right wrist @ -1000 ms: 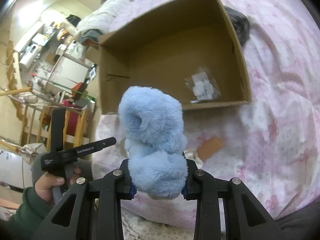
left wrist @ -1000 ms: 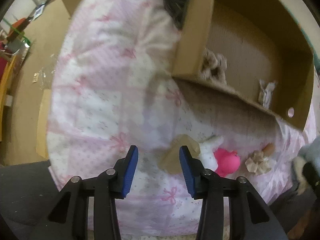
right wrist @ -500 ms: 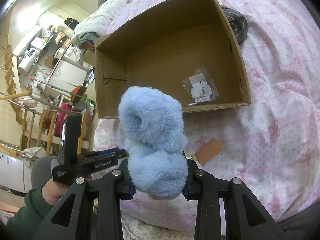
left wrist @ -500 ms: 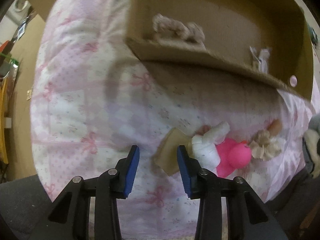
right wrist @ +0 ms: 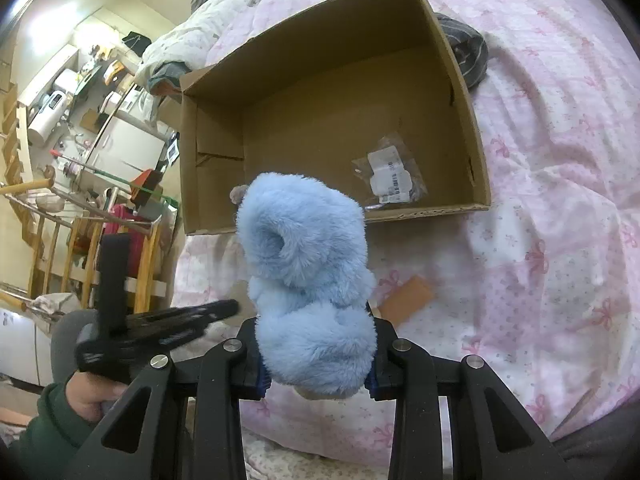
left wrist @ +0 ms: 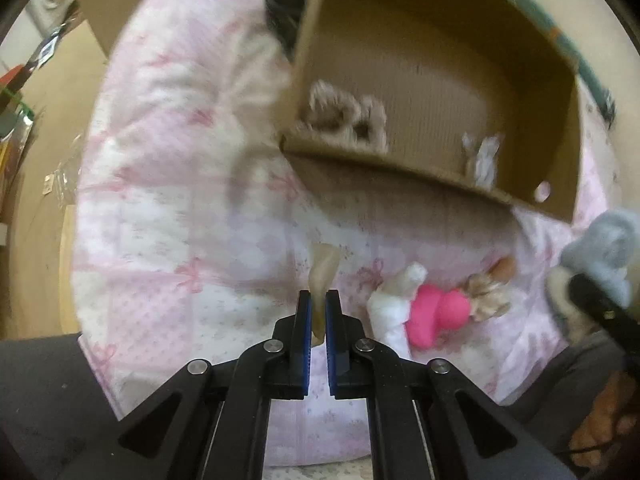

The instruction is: Organize soft objects

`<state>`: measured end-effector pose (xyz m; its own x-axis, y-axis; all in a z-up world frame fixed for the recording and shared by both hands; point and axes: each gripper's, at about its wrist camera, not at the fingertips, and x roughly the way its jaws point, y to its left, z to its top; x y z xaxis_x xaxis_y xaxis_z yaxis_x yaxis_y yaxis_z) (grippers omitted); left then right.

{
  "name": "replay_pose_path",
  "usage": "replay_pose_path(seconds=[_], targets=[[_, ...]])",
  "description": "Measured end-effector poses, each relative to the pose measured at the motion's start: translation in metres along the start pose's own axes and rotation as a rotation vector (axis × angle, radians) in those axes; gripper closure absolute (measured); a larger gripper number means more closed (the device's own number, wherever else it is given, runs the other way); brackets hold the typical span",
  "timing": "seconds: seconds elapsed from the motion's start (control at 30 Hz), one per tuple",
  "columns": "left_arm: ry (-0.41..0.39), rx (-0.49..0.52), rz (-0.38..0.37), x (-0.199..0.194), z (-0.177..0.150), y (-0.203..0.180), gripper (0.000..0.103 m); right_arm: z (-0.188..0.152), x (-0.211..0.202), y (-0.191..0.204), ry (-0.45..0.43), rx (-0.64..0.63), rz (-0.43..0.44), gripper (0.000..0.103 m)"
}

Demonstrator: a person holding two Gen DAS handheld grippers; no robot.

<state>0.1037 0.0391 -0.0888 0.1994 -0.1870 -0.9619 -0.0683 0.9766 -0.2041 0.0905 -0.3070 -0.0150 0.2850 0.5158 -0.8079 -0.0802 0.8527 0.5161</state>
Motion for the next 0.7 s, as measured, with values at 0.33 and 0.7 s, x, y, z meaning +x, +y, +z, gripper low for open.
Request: replay_pose_path(seconds=[0.33, 0.7], targets=[[-0.159, -0.047, -0.003, -0.037, 0.001, 0.009, 0.097, -0.004, -0.005, 0.002, -0.022, -0.021, 0.01, 0.067], [-0.408, 0.032, 0.029, -0.092, 0.0, -0.02, 0.097, -0.006, -0.024, 0.003, -0.091, -0.016, 0.039, 0.067]])
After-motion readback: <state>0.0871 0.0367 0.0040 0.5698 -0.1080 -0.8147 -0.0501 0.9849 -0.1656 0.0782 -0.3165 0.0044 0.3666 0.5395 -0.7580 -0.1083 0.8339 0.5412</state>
